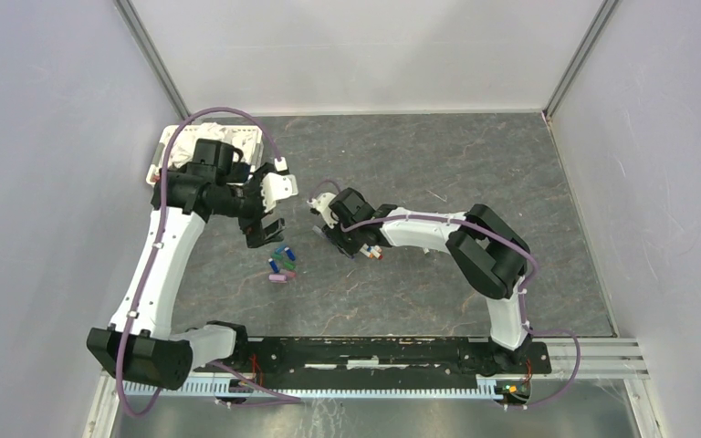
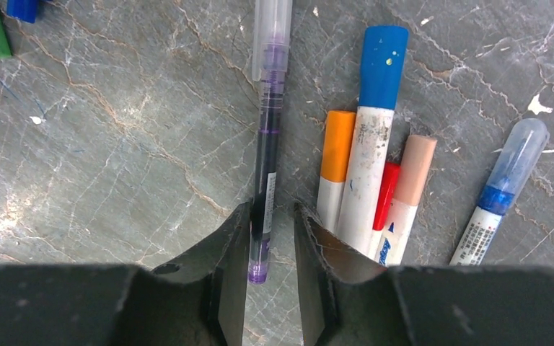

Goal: Open the pen caps

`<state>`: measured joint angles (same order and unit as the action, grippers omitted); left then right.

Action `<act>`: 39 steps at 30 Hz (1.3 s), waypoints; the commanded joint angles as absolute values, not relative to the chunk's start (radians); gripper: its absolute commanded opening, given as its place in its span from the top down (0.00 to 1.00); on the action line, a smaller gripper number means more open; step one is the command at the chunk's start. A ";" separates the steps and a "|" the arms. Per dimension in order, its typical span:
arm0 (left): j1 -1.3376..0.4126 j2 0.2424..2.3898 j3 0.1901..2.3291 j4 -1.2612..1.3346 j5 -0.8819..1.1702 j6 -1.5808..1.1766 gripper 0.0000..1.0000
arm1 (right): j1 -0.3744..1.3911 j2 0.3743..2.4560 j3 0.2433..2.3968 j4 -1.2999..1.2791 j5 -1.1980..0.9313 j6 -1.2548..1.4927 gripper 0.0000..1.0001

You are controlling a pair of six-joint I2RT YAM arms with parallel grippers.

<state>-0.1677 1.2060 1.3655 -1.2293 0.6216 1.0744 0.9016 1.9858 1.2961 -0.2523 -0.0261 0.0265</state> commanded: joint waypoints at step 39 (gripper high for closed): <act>-0.258 0.800 0.741 -0.966 0.571 1.988 0.33 | 0.885 1.834 1.265 -0.072 -1.018 0.396 1.00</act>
